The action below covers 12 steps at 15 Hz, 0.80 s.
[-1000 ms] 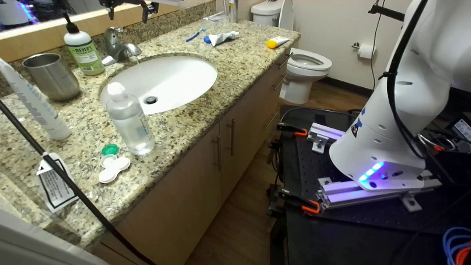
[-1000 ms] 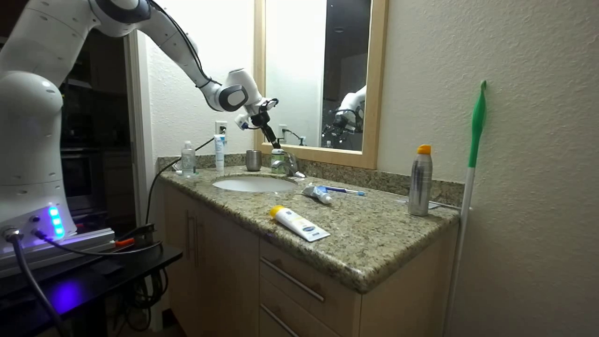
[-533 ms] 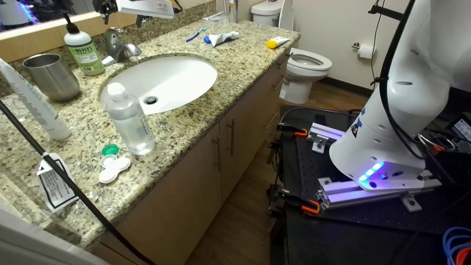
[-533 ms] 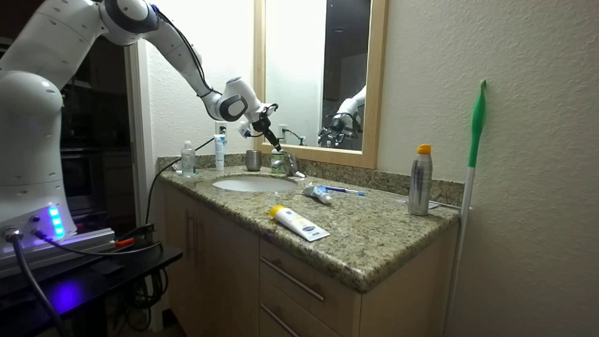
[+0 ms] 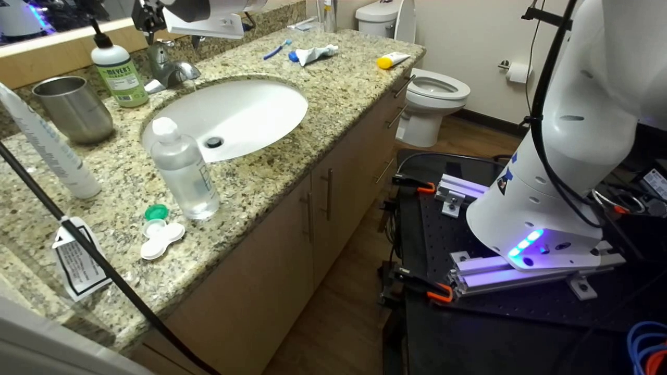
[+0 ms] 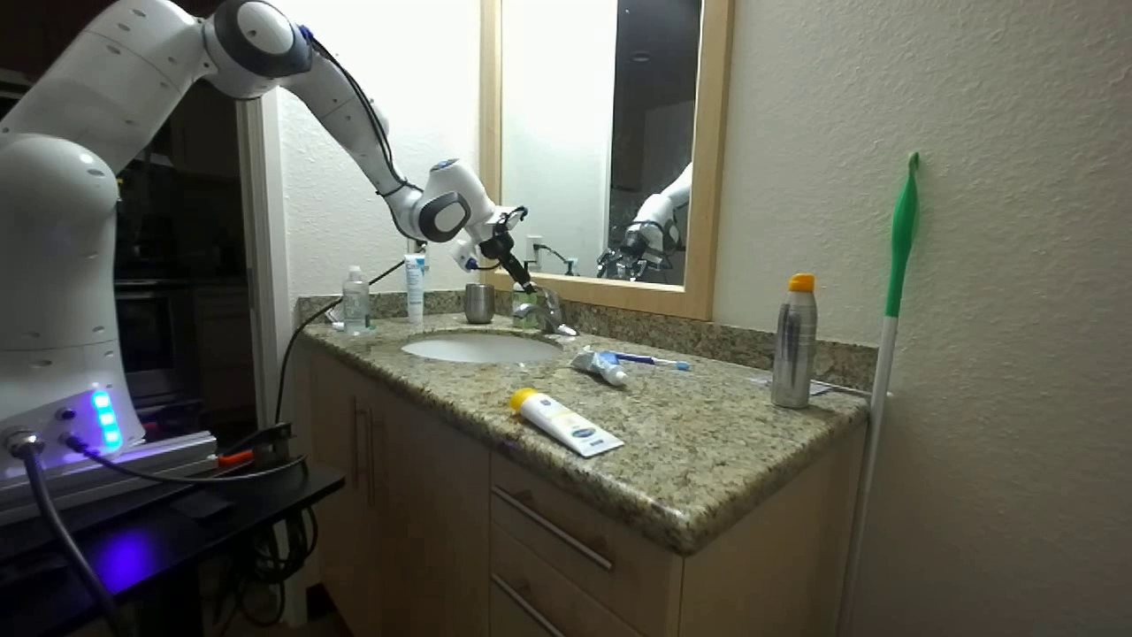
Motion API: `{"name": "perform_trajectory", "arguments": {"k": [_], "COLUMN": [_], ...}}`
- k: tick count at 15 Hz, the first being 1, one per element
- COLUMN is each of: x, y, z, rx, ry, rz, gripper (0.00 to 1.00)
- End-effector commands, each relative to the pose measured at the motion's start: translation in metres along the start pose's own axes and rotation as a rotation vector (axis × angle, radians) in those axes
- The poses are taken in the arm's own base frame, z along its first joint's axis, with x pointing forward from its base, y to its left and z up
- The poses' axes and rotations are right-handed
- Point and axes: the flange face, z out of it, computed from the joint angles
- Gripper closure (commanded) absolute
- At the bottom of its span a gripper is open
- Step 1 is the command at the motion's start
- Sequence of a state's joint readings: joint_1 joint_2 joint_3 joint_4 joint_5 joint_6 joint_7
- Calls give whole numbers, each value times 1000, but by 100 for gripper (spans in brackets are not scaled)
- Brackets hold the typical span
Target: Push the faucet handle upwards
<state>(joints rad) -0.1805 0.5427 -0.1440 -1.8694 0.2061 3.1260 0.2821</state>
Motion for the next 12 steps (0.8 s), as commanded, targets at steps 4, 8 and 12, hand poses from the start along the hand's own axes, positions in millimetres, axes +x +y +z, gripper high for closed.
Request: {"name": "perform_trajectory", "arguments": {"k": [4,8,12], "x": [5,12,11], "y": [6,19,7], "z": [5,6,5], "rx": [-12,-32,-18], "ry": [25,19,-78], "rz": [-6,13,91], "gripper": [34,62,90]}}
